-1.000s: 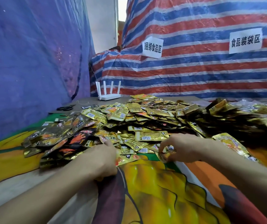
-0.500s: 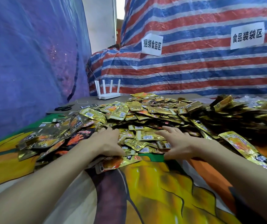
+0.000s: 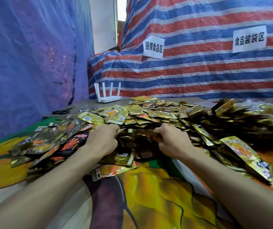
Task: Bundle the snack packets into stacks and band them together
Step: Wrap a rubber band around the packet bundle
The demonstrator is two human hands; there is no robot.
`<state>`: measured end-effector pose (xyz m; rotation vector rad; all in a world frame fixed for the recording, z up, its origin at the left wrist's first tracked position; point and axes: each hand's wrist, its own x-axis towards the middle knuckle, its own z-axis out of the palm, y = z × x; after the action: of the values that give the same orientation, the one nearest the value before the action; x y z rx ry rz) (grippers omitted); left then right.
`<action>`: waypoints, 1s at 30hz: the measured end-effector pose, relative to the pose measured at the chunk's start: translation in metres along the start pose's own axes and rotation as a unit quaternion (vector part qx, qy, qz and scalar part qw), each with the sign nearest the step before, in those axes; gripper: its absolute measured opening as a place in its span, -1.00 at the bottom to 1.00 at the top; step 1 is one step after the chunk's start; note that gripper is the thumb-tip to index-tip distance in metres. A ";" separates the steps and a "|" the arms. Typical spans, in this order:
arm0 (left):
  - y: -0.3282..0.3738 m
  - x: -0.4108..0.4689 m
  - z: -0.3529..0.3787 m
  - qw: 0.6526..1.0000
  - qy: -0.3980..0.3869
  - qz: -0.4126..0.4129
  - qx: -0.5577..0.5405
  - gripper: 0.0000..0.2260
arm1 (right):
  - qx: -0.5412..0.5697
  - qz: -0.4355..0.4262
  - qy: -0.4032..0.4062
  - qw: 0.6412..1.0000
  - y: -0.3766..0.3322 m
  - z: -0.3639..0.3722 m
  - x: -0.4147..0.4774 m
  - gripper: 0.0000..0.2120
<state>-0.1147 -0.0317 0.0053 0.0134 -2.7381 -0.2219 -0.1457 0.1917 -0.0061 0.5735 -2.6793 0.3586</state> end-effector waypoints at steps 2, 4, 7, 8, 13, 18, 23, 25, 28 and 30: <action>-0.001 0.001 -0.007 0.995 0.034 -0.016 -0.089 -0.66 | 0.077 0.053 0.019 0.995 0.001 -0.008 0.002 -0.95; -0.001 0.004 -0.013 0.984 0.080 -0.017 -0.158 -0.70 | 0.159 0.113 0.051 0.979 0.000 -0.013 0.003 -0.96; 0.006 0.011 -0.020 0.961 0.159 -0.013 -0.227 -0.81 | 0.293 0.172 0.134 0.931 -0.002 -0.018 0.007 -0.90; 0.009 0.013 -0.022 0.953 0.181 -0.014 -0.244 -0.84 | 0.343 0.179 0.159 0.908 -0.003 -0.019 0.008 -0.86; 0.030 0.018 -0.019 0.915 0.243 -0.012 -0.322 -0.87 | 0.493 0.210 0.240 0.809 -0.010 -0.016 0.011 -0.90; 0.051 0.021 0.003 0.858 0.234 -0.056 -0.454 -0.96 | 0.541 0.221 0.289 0.759 -0.006 -0.005 0.007 -0.76; 0.075 0.017 0.029 0.821 0.147 -0.106 -0.541 -0.79 | 0.563 0.144 0.261 0.771 -0.015 -0.003 0.007 -0.94; 0.080 0.014 0.035 0.829 0.147 -0.118 -0.527 -0.73 | 0.556 0.129 0.241 0.785 -0.022 0.003 0.008 -0.87; 0.086 0.005 0.038 0.833 0.155 -0.092 -0.524 -0.82 | 0.555 0.118 0.238 0.789 -0.032 0.009 0.008 -0.78; 0.089 0.000 0.038 0.830 0.145 -0.068 -0.535 -0.80 | 0.564 0.114 0.237 0.783 -0.034 0.011 0.008 -0.78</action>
<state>-0.1276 0.0620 -0.0155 -0.0620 -1.9628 -1.5945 -0.1411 0.1552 -0.0074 0.3463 -1.7815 1.9300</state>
